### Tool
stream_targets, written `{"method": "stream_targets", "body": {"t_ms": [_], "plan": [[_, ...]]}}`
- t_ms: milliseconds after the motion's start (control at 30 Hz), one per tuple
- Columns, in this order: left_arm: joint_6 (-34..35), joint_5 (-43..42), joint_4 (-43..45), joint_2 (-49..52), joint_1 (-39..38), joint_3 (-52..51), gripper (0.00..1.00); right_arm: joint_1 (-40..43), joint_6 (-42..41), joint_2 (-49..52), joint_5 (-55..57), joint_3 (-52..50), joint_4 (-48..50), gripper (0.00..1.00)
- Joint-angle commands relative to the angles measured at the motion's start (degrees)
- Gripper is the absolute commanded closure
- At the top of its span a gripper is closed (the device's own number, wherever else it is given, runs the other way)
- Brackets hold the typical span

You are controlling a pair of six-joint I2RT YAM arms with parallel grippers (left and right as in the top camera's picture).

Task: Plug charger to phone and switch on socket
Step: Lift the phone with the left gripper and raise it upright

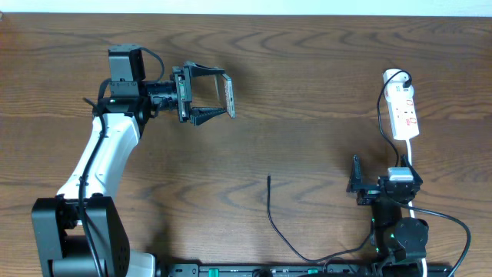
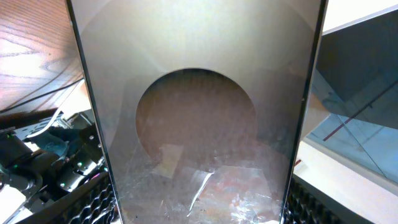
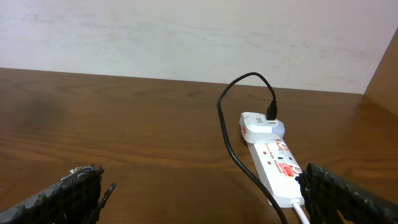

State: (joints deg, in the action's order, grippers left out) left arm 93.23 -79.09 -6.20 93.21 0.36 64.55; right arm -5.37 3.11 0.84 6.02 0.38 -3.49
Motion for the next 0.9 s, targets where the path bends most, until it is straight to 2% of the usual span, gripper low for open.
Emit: {"method": "stream_targets", "body": {"t_ms": [0,300,733,867], "plan": [[0.7,-1.25,0.37,-1.6,0.26,2.08,0.93,0.46,-0.94,-0.22,0.24,-0.07,-0.17,0.01],[-0.24,-1.31,0.79,-1.6,0.26,2.08,0.93,0.46,-0.94,-0.22,0.24,-0.07,-0.17,0.01],[-8.15,-1.49,0.74,-1.6,0.26,2.05,0.92,0.46,-0.94,-0.22,0.24,-0.07,-0.17,0.01],[-8.76,-1.46,0.74,-1.6,0.26,2.05,0.92,0.46,-0.94,-0.22,0.24,-0.07,-0.17,0.01]]}}
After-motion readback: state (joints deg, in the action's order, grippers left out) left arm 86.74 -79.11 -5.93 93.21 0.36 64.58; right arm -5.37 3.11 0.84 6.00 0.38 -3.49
